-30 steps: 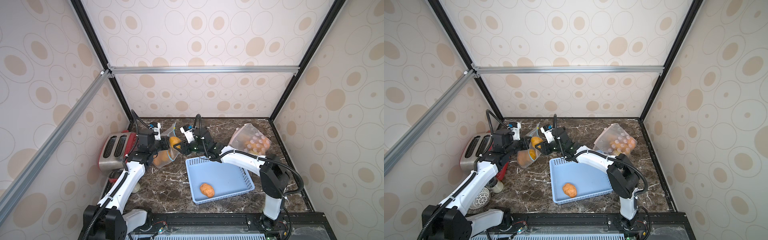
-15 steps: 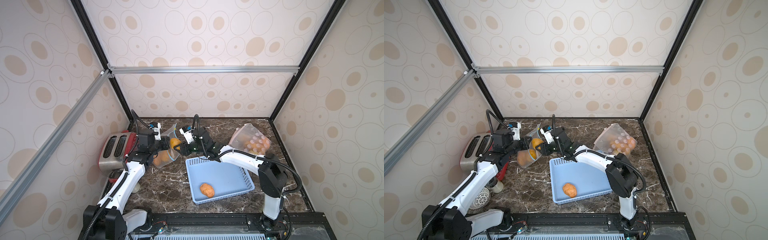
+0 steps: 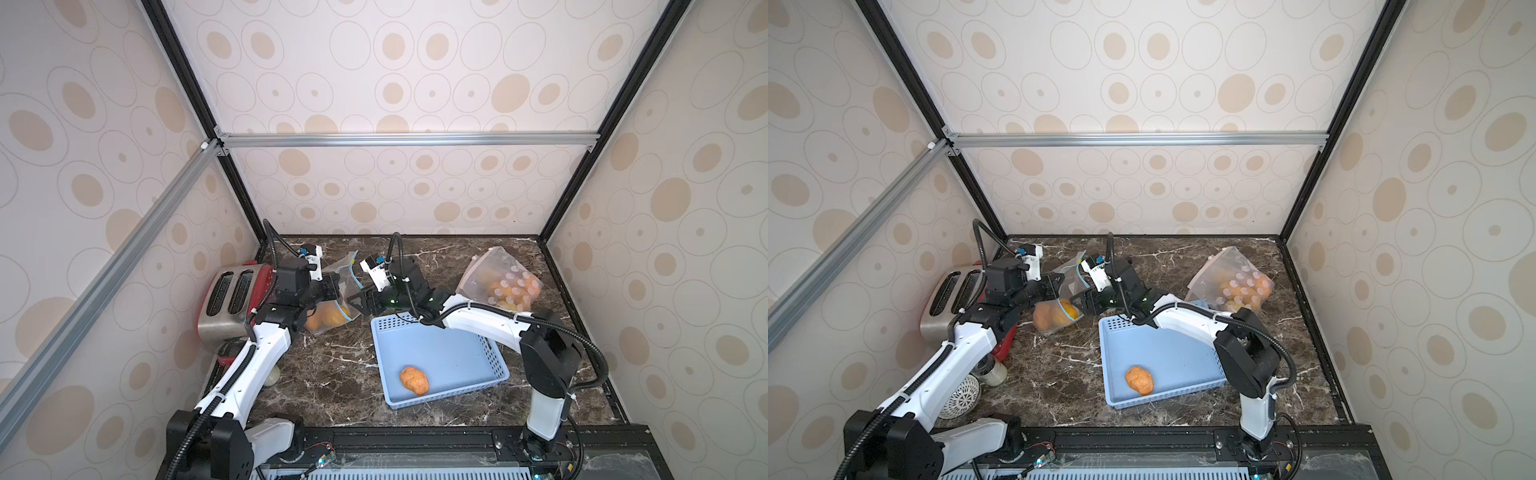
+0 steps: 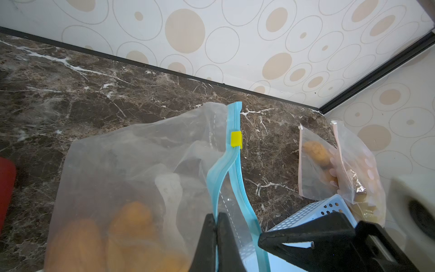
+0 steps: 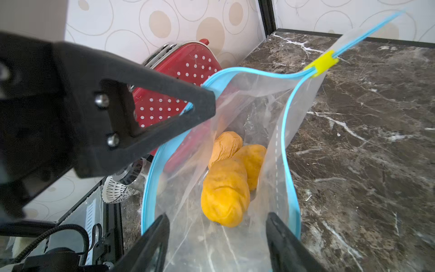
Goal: Put the potatoes into a zipper bag and zip it
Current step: Place the potato into the zipper food storage bag.
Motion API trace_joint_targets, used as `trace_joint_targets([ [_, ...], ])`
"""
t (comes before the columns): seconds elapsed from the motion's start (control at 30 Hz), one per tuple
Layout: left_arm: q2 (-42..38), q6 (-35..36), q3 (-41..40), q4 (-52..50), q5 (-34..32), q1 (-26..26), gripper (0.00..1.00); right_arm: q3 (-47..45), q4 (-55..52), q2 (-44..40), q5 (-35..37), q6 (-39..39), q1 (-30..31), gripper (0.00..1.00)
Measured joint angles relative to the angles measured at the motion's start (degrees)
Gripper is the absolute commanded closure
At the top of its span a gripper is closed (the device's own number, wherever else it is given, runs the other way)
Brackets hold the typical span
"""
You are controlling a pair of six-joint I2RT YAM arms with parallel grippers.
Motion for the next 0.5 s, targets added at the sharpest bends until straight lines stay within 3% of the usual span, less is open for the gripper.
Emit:
trace_joint_targets([
  [0.27,0.0,0.02,0.0,-0.02,0.0,0.02,1.0,-5.16,1.95,-8.59,1.62,-1.57,0.02,0.33],
  [0.5,0.0,0.02,0.0,-0.02,0.02,0.0,1.0,-6.71,-2.58,-20.11,9.62,-4.0,-0.02,0.3],
])
